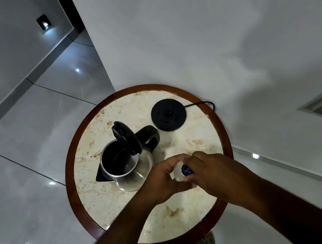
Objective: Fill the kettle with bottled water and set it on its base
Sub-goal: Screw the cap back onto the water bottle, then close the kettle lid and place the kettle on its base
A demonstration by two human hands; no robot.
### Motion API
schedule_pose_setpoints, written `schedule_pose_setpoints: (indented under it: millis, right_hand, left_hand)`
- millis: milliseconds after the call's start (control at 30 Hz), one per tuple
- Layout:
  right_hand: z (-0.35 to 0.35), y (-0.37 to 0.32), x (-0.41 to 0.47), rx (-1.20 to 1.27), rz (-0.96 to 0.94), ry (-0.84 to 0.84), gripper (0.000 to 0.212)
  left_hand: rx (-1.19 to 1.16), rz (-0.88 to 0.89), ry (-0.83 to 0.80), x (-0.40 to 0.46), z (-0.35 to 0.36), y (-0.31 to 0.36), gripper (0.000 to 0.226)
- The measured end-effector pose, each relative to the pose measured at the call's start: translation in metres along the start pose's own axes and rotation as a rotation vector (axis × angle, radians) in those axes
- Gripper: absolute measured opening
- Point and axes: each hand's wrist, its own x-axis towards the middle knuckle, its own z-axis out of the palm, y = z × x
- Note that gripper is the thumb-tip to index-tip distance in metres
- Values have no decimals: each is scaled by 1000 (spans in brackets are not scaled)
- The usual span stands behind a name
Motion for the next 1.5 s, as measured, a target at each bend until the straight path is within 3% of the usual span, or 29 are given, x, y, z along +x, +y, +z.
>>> schedule_pose_setpoints:
  millis: [133,267,333,600,767,967,1033,1167,1267,1333,1433,1500]
  right_hand:
    - [0,-4,-5,7,42,1,48]
    - [-7,4,-19,103,87,204,41]
    - [-8,10,-22,308,144,193,36]
    - [0,62,-6,346,330,307,43]
    - [6,71,-11,427,298,333,44]
    - [-5,69,-25,345,400,371,88]
    - [-16,67,-28,380,460,471,92]
    - [-32,57,-19,440,523,725,63]
    - [-45,47,-6,363,553,787,51]
    - [-55,44,1,435,563,877,44]
    - [-62,24,25,571,490,1000,38]
    - [-59,-3,52,704,396,944,34]
  left_hand:
    - [25,11,-29,4,-3,1,51]
    - [18,-4,-61,9,0,0,59]
    - [-30,-10,-60,13,8,-2,64]
    - [2,14,61,65,35,8,63]
    - [40,-15,36,67,36,3,71]
    - [-26,-284,130,46,23,-3,107]
    - [-66,-328,175,28,14,-8,99]
    - [-281,-460,229,-29,-14,-17,81]
    - [-243,-575,250,-71,-42,-21,59]
    - [-128,-612,360,-91,-65,-25,57]
    - [229,-530,718,-102,-99,-33,62]
    - [314,-414,818,-100,-114,-31,69]
